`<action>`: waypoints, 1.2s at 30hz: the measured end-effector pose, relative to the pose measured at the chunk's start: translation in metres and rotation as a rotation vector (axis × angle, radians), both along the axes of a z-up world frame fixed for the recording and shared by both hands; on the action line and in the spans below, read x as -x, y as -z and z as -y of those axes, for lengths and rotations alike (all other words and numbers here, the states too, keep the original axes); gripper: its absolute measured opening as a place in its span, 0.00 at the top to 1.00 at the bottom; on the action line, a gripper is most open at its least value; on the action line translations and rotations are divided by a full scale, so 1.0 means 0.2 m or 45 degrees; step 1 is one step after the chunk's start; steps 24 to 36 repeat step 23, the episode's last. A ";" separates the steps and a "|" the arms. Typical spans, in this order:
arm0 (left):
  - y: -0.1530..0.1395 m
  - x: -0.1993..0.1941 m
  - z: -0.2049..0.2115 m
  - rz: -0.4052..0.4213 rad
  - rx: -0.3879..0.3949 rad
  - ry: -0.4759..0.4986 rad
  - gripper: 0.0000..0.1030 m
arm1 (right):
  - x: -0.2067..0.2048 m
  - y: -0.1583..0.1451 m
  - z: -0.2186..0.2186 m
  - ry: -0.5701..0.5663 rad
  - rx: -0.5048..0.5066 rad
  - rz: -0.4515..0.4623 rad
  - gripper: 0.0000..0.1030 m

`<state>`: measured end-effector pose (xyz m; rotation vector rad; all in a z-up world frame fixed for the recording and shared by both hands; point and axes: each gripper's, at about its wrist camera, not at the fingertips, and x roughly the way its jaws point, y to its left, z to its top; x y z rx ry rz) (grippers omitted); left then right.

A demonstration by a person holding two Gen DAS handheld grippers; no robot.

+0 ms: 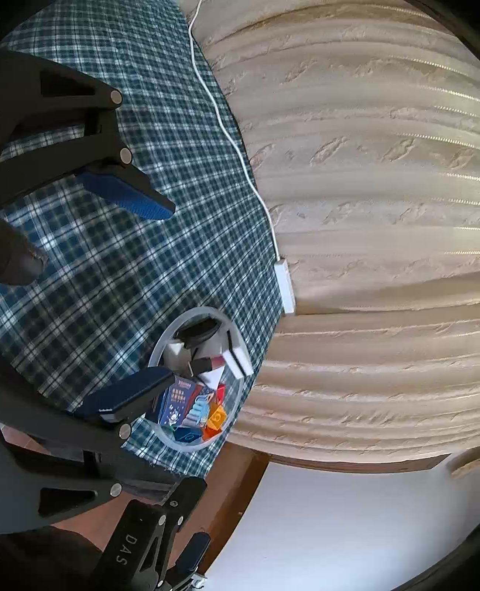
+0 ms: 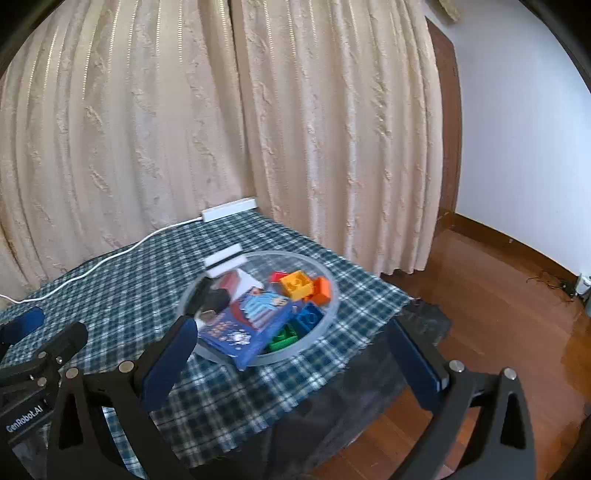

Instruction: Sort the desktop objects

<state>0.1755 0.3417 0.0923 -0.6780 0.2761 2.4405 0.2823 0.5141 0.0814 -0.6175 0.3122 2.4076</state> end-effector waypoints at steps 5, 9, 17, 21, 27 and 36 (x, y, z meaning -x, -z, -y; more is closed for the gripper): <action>0.03 -0.01 -0.07 0.021 0.018 0.023 0.18 | -0.03 0.05 -0.05 0.014 0.012 0.021 0.01; 0.04 0.00 -0.12 0.079 0.012 0.060 0.18 | -0.03 0.09 -0.09 0.002 0.021 0.043 0.01; 0.07 0.01 -0.23 0.167 0.017 0.108 0.18 | -0.02 0.17 -0.16 -0.011 0.089 0.051 0.01; 0.09 0.03 -0.27 0.191 0.037 0.118 0.18 | 0.00 0.22 -0.17 -0.027 0.122 0.078 0.01; 0.11 0.04 -0.27 0.206 0.059 0.126 0.18 | 0.01 0.22 -0.16 -0.030 0.121 0.084 0.01; 0.11 0.04 -0.27 0.206 0.059 0.126 0.18 | 0.01 0.22 -0.16 -0.030 0.121 0.084 0.01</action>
